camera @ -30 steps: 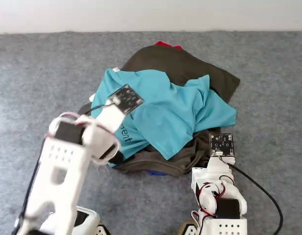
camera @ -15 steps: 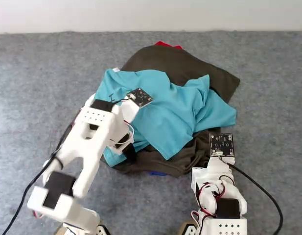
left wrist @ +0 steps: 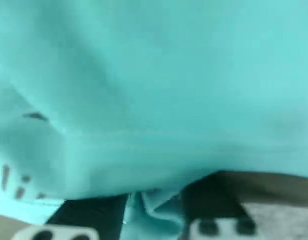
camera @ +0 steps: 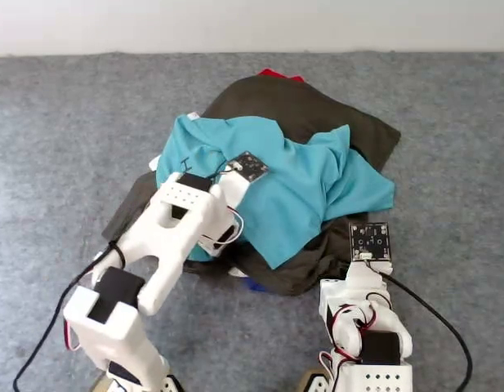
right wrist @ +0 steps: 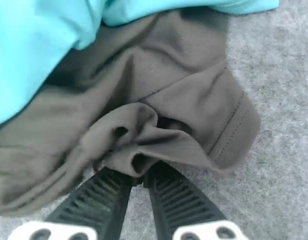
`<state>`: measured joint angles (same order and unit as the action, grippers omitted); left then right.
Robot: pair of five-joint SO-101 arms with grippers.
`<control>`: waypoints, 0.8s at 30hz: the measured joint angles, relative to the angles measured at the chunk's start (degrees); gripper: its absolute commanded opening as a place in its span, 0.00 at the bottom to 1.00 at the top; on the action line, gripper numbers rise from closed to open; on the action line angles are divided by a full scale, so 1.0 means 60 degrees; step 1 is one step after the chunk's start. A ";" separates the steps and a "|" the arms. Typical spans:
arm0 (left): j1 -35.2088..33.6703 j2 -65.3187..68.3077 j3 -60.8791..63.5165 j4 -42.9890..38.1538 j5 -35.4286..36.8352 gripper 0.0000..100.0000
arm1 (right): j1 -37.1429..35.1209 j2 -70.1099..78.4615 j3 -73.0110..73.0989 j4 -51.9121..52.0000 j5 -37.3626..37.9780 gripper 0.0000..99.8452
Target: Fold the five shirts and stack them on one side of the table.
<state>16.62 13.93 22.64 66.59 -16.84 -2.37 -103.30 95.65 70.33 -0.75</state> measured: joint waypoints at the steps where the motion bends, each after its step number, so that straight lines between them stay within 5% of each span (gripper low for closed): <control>1: 0.0000 -0.0015 -0.0088 0.0176 -0.0088 0.01 | 0.0000 0.0000 0.0000 0.0000 0.0000 0.01; 12: -0.2242 -0.4425 -0.2066 0.2110 -0.0264 0.01 | 0.0000 0.0000 0.0000 0.0000 0.0000 0.01; 24: -0.7194 -0.6857 -0.2476 -0.0308 -0.0264 0.01 | 0.0000 0.0000 0.0000 0.0000 0.0000 0.01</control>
<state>-26.55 -27.21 7.78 64.75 -18.42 -2.37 -103.30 95.65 70.33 -0.75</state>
